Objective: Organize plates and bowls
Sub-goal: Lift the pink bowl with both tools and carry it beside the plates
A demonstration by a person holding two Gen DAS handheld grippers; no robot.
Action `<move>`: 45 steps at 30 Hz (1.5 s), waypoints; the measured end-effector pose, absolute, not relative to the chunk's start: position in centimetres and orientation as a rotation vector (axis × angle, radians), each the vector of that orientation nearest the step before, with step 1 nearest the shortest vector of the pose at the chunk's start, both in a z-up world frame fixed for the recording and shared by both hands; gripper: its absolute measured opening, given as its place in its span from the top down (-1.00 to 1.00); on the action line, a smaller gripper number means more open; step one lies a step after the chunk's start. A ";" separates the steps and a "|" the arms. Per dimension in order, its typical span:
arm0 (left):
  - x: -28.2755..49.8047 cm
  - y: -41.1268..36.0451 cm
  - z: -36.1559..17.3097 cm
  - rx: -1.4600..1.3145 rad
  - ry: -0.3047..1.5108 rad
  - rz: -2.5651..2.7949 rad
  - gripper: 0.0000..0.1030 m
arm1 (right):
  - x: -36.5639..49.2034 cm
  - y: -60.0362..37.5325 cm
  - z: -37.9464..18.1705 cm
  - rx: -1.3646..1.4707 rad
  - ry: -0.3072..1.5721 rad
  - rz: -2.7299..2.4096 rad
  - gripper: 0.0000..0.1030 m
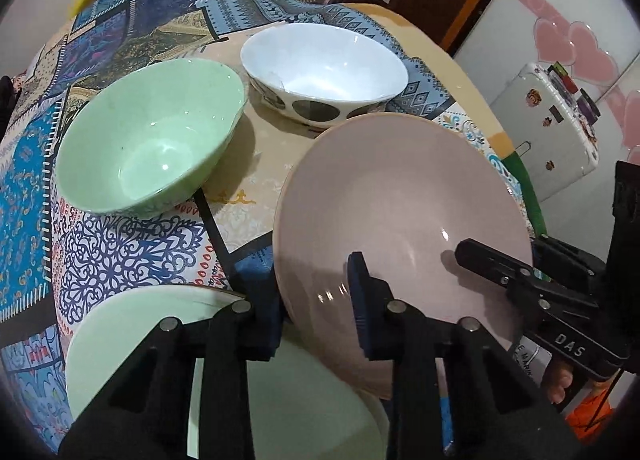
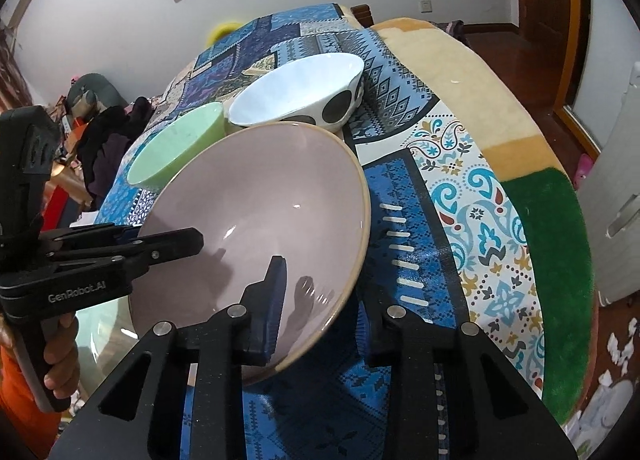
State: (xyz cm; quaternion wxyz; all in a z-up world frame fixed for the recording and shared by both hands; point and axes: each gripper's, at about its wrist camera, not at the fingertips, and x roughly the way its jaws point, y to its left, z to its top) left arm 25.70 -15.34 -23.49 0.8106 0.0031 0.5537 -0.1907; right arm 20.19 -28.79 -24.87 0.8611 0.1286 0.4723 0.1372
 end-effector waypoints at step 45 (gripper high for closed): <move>9.9 4.0 -12.8 -0.171 0.924 -0.173 0.43 | 14.6 -9.5 -17.4 0.082 0.847 0.599 0.46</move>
